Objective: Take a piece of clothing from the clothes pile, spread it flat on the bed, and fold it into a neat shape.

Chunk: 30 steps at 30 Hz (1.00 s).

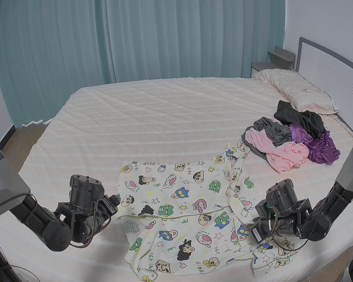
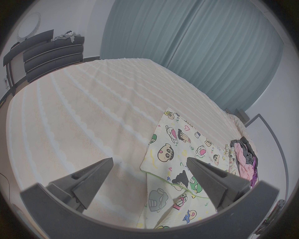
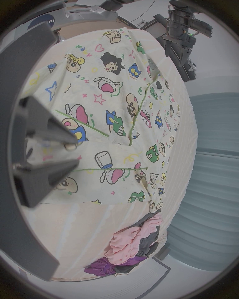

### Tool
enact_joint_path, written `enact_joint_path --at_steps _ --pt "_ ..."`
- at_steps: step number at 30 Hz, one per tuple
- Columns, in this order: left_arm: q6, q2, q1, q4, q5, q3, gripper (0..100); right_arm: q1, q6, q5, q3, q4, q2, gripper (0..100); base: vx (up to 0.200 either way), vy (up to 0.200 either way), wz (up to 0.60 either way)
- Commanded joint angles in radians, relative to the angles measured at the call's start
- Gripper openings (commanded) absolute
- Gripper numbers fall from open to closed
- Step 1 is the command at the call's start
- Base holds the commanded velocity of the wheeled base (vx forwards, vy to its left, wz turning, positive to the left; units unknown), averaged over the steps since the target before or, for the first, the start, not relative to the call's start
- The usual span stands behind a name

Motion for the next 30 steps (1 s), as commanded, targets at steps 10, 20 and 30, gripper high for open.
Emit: enact_joint_path --at_steps 10,20,30 --pt "0.000 0.002 0.004 0.000 0.000 0.000 100 -0.057 0.003 -0.021 -0.005 0.003 -0.106 0 0.000 0.000 0.00" --pt "-0.002 0.005 0.004 0.000 -0.001 0.002 100 -0.323 0.024 0.059 0.037 -0.003 -0.184 0 0.000 0.000 0.00" --pt "-0.002 0.005 0.004 0.000 -0.001 0.000 100 -0.584 0.162 0.146 0.034 -0.008 -0.097 0 0.000 0.000 0.00"
